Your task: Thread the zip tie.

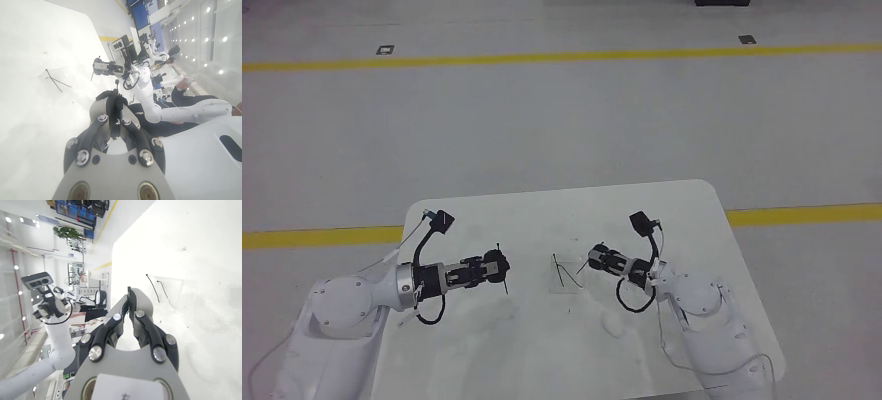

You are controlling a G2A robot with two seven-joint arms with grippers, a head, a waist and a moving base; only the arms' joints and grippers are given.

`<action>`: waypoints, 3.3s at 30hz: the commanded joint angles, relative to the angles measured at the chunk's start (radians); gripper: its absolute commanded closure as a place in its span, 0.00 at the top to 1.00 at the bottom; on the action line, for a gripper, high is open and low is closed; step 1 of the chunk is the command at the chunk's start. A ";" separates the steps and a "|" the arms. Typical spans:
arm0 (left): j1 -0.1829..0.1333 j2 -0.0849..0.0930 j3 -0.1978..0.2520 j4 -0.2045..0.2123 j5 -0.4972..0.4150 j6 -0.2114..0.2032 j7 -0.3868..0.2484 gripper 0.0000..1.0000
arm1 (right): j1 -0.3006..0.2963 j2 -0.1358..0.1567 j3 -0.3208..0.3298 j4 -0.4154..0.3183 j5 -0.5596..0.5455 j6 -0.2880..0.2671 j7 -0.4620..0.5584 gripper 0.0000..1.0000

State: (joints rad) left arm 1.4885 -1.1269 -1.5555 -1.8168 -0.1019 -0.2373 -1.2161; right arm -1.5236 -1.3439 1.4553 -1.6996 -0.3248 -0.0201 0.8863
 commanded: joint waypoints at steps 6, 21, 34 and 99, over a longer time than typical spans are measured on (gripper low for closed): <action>0.000 0.000 0.000 0.000 0.000 0.000 0.000 0.00 | 0.001 0.000 -0.001 0.001 -0.002 0.004 0.000 0.00; 0.000 0.000 0.000 0.000 0.000 0.000 0.000 0.00 | -0.067 0.035 0.195 -0.067 0.274 -0.217 0.082 0.00; 0.000 0.000 0.000 0.000 0.000 0.000 0.000 0.00 | -0.016 0.059 0.206 -0.144 0.425 -0.284 0.112 0.00; -0.233 0.046 0.279 0.106 -0.226 0.463 -0.174 0.00 | 0.158 0.195 -0.124 -0.406 -0.031 -0.320 0.005 0.00</action>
State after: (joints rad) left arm 1.2574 -1.0837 -1.2797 -1.7137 -0.3210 0.2257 -1.3900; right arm -1.3688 -1.1557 1.3445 -2.1047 -0.3551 -0.3400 0.9057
